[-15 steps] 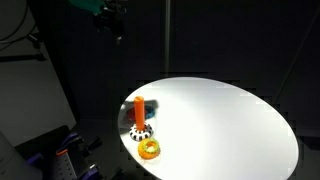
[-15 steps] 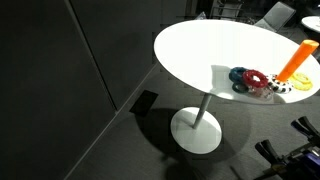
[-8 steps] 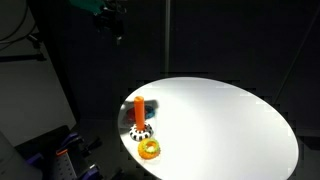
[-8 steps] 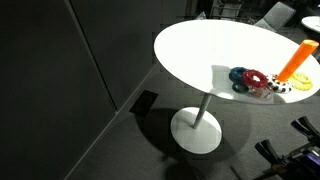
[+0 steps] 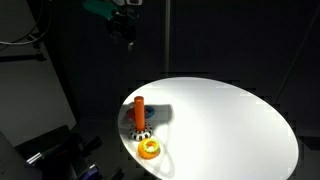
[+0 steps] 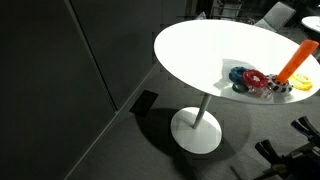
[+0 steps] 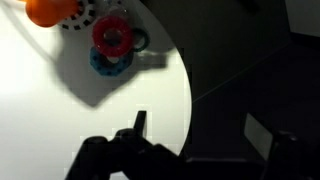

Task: Put the red ring around the orange rod

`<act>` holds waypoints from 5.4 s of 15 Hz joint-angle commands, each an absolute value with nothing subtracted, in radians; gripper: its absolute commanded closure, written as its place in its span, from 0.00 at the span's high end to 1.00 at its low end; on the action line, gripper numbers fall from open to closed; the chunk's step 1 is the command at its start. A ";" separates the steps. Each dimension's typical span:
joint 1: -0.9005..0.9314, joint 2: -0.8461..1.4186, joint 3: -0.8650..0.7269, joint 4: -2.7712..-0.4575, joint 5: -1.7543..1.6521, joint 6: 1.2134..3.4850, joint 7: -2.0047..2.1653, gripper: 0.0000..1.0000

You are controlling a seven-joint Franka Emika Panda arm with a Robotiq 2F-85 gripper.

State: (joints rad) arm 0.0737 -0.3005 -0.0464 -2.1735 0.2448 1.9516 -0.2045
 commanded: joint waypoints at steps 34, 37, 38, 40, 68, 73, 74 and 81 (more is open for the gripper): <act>0.060 -0.018 0.051 -2.251 0.016 2.132 0.031 1.00; 0.080 -0.022 0.071 -2.303 -0.037 2.186 0.165 1.00; 0.086 -0.021 0.076 -2.319 -0.059 2.204 0.209 1.00; 0.093 -0.016 0.082 -2.342 -0.086 2.232 0.272 1.00; 0.082 0.237 0.014 -2.372 -0.130 2.573 0.271 1.00; 0.079 0.262 0.018 -2.372 -0.098 2.587 0.249 1.00; 0.078 0.264 0.019 -2.372 -0.089 2.587 0.243 1.00; 0.078 0.272 0.019 -2.371 -0.055 2.586 0.216 0.66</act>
State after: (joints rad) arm 0.0863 0.2656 0.0171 -2.3847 -0.0829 2.5806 0.2522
